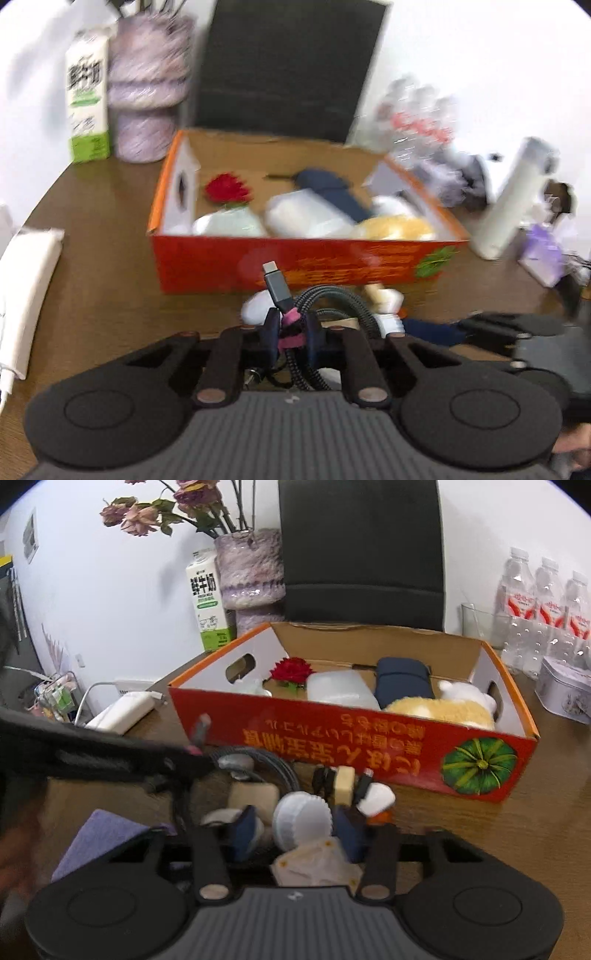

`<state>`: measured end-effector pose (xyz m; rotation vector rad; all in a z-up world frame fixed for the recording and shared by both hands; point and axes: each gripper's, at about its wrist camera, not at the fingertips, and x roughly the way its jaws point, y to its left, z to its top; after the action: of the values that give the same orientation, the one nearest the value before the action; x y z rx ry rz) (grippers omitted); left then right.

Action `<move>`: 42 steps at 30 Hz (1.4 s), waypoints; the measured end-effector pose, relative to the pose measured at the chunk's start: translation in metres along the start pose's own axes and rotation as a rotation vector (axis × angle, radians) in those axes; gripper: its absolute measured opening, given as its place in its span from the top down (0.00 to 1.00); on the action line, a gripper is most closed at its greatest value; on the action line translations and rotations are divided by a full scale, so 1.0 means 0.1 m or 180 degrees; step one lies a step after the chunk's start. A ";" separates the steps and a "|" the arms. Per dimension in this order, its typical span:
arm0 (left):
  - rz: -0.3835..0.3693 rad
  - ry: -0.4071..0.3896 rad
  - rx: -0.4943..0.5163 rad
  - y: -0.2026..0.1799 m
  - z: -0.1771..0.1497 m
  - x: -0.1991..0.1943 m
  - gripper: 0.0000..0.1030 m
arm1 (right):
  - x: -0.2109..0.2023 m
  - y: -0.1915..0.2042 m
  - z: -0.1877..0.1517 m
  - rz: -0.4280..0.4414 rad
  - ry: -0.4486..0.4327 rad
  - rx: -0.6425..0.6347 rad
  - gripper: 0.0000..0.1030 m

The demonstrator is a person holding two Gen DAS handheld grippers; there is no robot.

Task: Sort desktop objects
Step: 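Grasp the braided cable with the left gripper while the right gripper grasps a white cap, then carry the cable with the left gripper and the cap with the right gripper into the box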

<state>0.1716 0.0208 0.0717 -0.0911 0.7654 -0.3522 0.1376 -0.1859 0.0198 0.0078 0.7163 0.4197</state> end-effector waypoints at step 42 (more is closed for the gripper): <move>0.0336 0.0011 0.0658 -0.77 -1.51 -1.12 0.81 | -1.53 0.31 -0.96 -0.0191 -0.0194 0.0077 0.86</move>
<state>-0.0286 -0.0062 0.0534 0.1439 0.7301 -0.3292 -0.0381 -0.2283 0.0485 0.0218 0.6600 0.3521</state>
